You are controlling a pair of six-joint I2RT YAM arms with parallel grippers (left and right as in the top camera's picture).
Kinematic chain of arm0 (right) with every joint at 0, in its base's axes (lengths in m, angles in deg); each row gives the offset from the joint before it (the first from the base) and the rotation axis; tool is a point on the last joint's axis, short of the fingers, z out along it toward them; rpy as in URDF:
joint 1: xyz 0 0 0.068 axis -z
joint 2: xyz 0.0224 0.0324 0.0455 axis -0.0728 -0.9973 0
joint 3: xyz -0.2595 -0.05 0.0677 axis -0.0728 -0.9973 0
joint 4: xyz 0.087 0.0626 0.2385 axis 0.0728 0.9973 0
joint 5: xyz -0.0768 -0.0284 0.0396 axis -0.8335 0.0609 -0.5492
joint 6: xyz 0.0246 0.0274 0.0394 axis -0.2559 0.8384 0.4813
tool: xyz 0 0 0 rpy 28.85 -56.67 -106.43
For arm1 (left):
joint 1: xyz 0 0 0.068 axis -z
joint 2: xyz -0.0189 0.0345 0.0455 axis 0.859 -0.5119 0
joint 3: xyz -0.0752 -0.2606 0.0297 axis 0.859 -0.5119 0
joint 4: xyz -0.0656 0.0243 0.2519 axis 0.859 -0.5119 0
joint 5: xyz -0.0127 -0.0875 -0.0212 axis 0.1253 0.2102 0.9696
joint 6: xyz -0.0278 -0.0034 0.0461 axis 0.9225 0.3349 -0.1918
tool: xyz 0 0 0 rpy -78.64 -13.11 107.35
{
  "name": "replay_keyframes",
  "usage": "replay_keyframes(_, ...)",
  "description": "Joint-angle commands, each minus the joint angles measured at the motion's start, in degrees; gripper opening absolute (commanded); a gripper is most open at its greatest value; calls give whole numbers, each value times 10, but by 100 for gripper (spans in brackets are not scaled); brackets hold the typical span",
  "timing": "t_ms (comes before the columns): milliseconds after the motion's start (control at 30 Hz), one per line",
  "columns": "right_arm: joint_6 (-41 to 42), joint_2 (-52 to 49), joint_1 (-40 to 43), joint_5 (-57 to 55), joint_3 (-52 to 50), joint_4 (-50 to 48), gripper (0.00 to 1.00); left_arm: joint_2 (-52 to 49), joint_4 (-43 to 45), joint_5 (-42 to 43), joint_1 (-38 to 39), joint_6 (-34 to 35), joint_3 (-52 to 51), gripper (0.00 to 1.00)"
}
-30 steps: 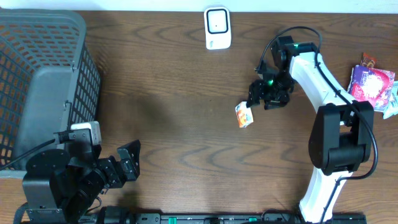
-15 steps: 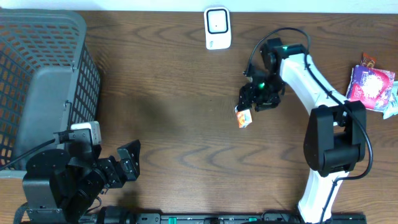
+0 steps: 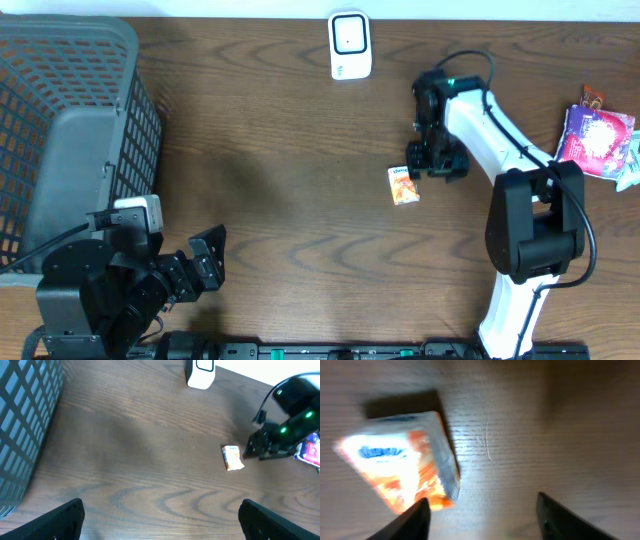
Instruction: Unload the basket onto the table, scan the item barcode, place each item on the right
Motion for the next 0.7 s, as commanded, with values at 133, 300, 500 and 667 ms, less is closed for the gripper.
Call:
replay_keyframes(133,-75,3,-7,100,30,26,68,0,0,8,-2,-1,8,98)
replay_keyframes(300,-75,3,3,113,-13,-19,62,0,0,8,-2,-1,8,98)
replay_keyframes(500,-85,3,21,203,-82,-101,57,0,0,8,-2,-1,8,98)
replay_keyframes(667,-80,3,21,202,-141,-158,21,0,0,8,-2,-1,8,98)
